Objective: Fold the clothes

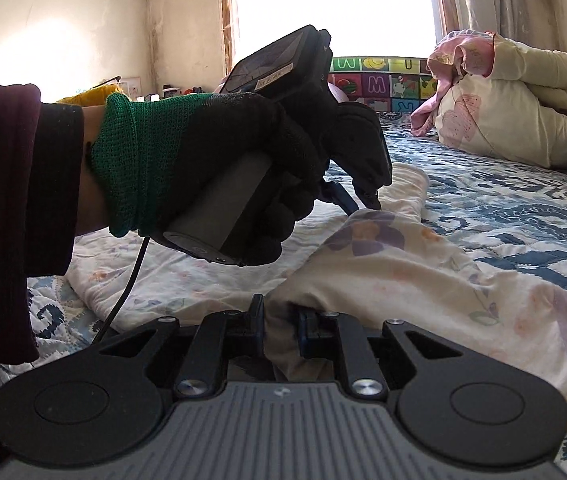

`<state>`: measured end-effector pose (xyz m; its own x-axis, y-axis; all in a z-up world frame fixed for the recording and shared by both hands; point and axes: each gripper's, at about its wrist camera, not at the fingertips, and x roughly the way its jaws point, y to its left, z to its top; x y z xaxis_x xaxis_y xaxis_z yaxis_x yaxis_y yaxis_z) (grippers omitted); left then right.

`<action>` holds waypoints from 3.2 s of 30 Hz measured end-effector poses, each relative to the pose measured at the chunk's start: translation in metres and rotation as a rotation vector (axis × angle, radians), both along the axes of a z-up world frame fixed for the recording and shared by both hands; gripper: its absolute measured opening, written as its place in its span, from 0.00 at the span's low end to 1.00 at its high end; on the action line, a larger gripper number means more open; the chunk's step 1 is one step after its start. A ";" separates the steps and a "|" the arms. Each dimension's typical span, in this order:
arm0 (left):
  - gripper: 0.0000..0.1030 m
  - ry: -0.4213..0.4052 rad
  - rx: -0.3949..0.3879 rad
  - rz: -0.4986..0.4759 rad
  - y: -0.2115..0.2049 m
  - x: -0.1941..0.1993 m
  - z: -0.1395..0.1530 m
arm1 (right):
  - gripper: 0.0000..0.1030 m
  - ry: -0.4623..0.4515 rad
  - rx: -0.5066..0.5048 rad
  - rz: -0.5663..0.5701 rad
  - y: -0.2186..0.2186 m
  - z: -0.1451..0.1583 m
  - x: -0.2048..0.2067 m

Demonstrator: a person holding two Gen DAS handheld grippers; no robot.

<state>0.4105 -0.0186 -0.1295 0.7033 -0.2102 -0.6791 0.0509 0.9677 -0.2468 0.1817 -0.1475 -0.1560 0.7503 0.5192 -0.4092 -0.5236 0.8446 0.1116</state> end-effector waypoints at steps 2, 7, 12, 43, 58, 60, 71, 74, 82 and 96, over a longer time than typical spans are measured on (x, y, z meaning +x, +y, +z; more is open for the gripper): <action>0.48 -0.025 -0.019 0.004 0.000 0.008 0.007 | 0.17 0.006 0.007 0.006 -0.001 0.001 -0.001; 0.47 0.020 -0.022 0.048 -0.002 0.029 -0.004 | 0.17 0.008 0.022 0.022 -0.004 -0.001 -0.005; 0.10 0.072 -0.023 0.095 -0.005 0.049 -0.016 | 0.17 0.004 0.030 0.050 -0.007 -0.001 -0.009; 0.58 -0.128 0.477 -0.740 -0.128 -0.088 0.066 | 0.47 -0.100 -0.133 0.106 0.009 -0.006 -0.028; 0.11 0.002 0.804 -1.024 -0.216 -0.164 -0.019 | 0.51 -0.213 -0.308 0.165 0.007 -0.014 -0.068; 0.06 -0.042 0.732 -0.904 -0.195 -0.157 0.001 | 0.51 -0.212 -0.309 0.167 0.003 -0.014 -0.070; 0.07 -0.390 -0.082 -0.009 0.017 -0.183 0.100 | 0.57 -0.214 -0.213 0.122 -0.031 0.007 -0.071; 0.07 -0.398 -0.225 0.179 0.060 -0.195 0.081 | 0.61 -0.215 -0.173 0.113 -0.038 0.013 -0.070; 0.07 -0.323 -0.439 0.314 0.109 -0.198 0.029 | 0.67 -0.208 -0.147 0.084 -0.043 0.010 -0.057; 0.07 -0.292 -0.511 0.279 0.127 -0.189 0.001 | 0.67 -0.033 -0.198 0.150 -0.016 -0.010 -0.023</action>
